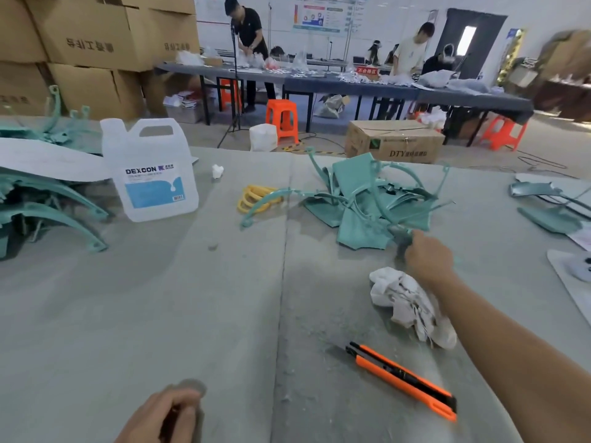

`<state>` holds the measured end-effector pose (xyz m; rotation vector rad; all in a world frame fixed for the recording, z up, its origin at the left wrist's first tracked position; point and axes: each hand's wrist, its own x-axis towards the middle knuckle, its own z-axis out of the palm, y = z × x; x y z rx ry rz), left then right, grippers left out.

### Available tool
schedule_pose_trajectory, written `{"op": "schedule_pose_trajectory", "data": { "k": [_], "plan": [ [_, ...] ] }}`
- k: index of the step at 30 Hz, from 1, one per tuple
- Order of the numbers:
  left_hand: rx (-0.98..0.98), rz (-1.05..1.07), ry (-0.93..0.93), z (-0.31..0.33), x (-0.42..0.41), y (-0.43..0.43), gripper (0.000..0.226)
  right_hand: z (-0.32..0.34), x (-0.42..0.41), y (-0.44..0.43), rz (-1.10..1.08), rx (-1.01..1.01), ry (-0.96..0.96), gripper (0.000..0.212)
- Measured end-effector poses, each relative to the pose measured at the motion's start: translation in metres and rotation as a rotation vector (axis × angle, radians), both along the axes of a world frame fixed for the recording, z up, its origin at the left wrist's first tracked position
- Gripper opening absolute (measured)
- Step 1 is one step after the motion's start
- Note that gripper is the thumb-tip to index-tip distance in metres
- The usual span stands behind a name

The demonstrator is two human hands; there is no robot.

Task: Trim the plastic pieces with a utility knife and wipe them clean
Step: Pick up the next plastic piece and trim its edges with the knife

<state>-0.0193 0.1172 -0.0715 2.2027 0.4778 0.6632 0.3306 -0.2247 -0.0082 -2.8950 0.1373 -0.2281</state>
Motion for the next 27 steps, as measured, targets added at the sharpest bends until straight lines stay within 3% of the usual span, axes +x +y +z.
{"op": "schedule_pose_trajectory", "data": {
  "k": [2,5,9,11,13,15,17,20,22,25,27],
  "plan": [
    [0.002,-0.021,0.027,-0.001,0.003,-0.001,0.027,0.015,-0.016,0.0,0.049,0.132,-0.1,0.022],
    [-0.019,0.049,0.066,-0.016,0.002,0.002,0.041,0.033,-0.059,0.019,0.292,0.216,-0.311,0.031],
    [-0.175,0.053,0.128,-0.009,-0.001,0.002,0.029,0.024,-0.148,0.065,0.79,0.089,-0.519,0.047],
    [-0.36,0.028,0.118,-0.001,-0.001,0.0,0.018,0.003,-0.19,0.084,0.928,0.008,-0.411,0.055],
    [-0.555,-0.021,0.136,0.008,0.002,-0.004,0.022,-0.016,-0.222,0.097,0.967,-0.016,-0.251,0.059],
    [-0.74,-0.142,0.165,0.022,0.007,-0.012,0.024,-0.031,-0.242,0.109,1.005,-0.035,-0.219,0.057],
    [-0.839,-0.283,0.171,0.033,0.011,-0.017,0.024,-0.036,-0.252,0.12,1.013,-0.054,-0.163,0.057],
    [-0.679,-0.328,0.261,0.037,0.014,-0.016,0.033,-0.032,-0.254,0.111,0.943,-0.041,-0.006,0.074],
    [-0.609,-0.313,0.265,0.034,0.013,-0.016,0.034,-0.024,-0.248,0.092,0.869,0.014,-0.002,0.085],
    [-0.599,-0.293,0.234,0.029,0.012,-0.017,0.036,-0.018,-0.24,0.048,0.575,0.204,-0.124,0.062],
    [-0.557,-0.289,0.221,0.023,0.012,-0.017,0.035,-0.022,-0.238,0.022,0.316,0.164,-0.122,0.045]
  ]
}}
